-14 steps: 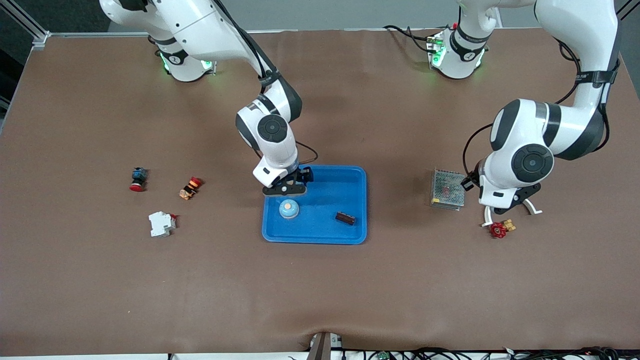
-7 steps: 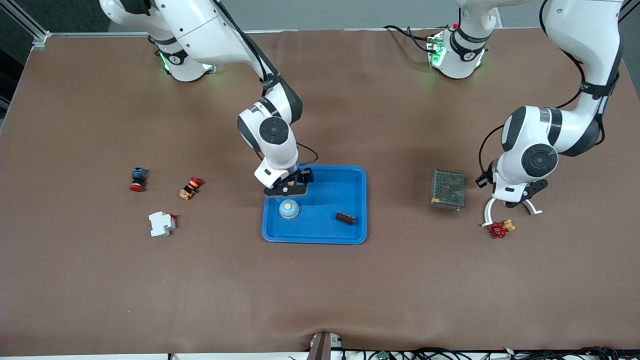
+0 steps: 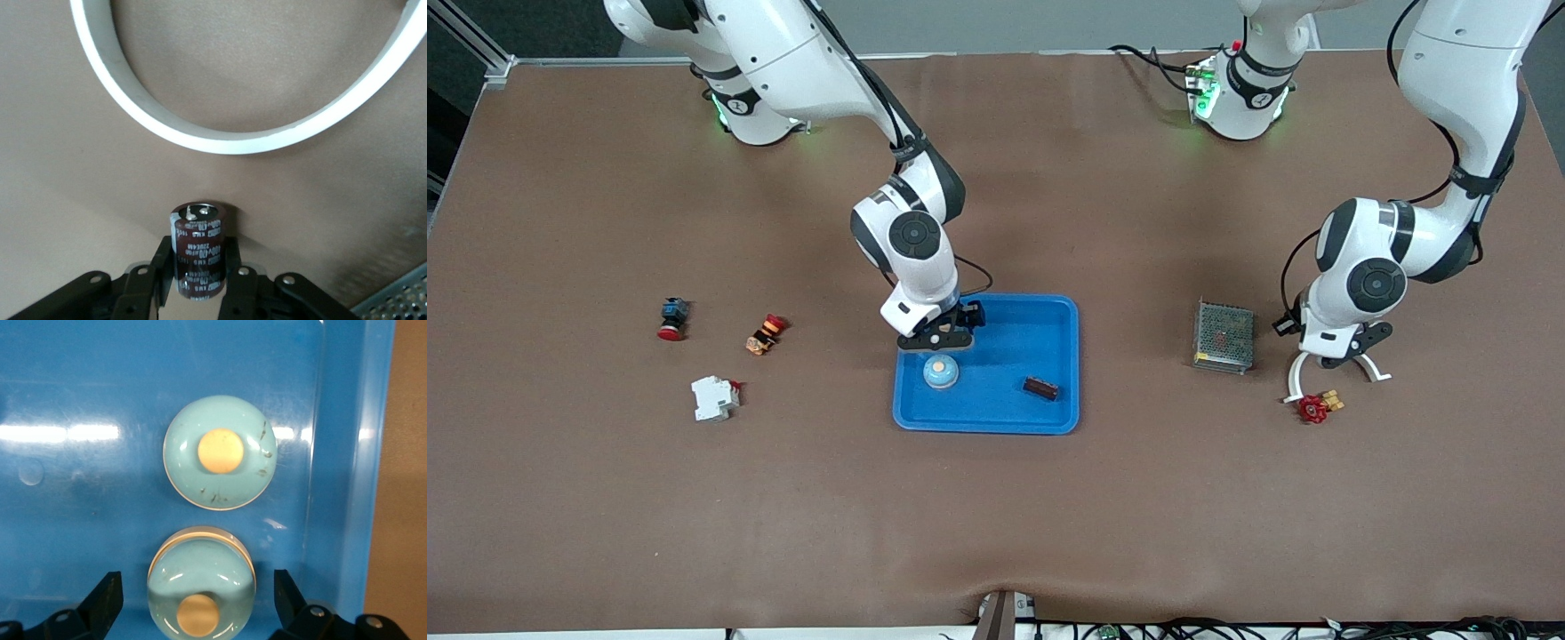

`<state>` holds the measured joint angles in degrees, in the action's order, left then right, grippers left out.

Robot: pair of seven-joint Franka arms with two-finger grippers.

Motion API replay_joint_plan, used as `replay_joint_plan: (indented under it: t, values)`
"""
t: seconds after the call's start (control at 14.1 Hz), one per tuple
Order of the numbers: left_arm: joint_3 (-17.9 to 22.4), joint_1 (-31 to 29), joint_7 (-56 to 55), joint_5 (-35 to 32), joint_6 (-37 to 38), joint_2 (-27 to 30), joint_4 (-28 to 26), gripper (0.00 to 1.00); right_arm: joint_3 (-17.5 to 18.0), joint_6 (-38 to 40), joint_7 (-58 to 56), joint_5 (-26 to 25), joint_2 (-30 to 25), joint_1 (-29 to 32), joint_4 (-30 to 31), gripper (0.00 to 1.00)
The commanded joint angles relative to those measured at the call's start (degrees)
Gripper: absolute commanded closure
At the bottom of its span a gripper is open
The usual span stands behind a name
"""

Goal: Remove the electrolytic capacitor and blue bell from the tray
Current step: 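Carry the capacitor with the left gripper and set it beside the white bracket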

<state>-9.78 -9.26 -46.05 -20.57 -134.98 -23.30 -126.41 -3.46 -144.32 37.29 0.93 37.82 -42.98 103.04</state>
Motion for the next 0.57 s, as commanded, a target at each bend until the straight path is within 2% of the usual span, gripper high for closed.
replay_joint_plan:
  t: [0.0,0.28,0.5]
  values:
    - [-0.7,-0.1,-0.7,-1.2,-0.2,0.7,0.7,0.0,0.3,-0.5,-0.4,-0.8,0.5,0.4,-0.5,0.0]
    - [-2.3,0.2,-1.0,-0.8,3.8,3.4,3.9,0.0,0.3,-1.1,-0.5,-0.8,1.0,0.5,-0.6,0.0]
    - [-7.6,0.2,-4.6,0.3,15.9,3.2,12.7,0.0,0.3,-1.1,-0.5,-0.8,1.2,0.5,-0.6,0.02]
